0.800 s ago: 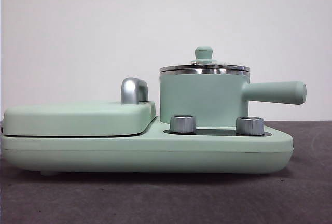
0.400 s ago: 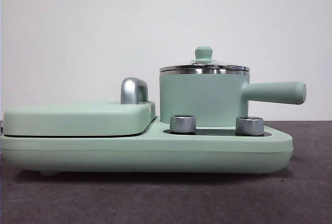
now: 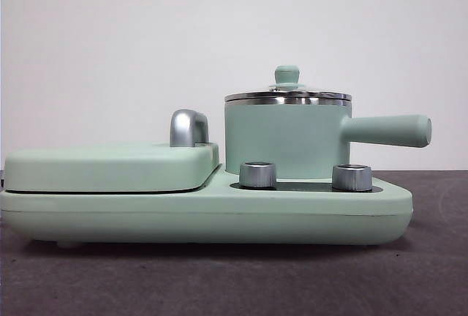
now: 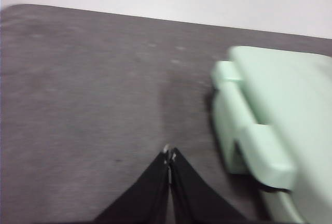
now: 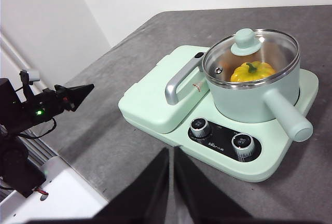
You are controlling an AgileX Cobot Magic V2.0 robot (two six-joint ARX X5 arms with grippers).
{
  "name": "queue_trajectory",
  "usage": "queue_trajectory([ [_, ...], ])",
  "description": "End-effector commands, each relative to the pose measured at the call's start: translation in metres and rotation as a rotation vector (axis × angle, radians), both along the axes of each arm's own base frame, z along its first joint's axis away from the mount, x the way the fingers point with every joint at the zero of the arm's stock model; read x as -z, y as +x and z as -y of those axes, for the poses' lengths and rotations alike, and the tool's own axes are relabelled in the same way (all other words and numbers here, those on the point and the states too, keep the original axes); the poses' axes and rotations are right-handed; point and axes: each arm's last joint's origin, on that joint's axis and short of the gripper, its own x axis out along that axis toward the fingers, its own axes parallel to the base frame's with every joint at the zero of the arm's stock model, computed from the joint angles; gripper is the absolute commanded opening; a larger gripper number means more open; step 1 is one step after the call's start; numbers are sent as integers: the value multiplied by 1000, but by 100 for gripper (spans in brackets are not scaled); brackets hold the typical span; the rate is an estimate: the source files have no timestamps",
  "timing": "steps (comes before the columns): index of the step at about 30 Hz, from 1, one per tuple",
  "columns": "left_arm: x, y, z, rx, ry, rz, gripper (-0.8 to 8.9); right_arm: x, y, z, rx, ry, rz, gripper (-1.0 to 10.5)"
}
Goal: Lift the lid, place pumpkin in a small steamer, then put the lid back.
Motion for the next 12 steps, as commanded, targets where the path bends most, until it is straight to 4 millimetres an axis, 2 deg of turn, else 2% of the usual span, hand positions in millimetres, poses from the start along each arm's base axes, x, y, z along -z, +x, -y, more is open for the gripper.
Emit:
queue_trajectory([
  [1,7,1,-1,-25,27,-26,6,-2,0,0,-10,1,17,10],
  [12,9,3,-2,-25,55,7,6,-2,0,0,-10,1,17,10],
])
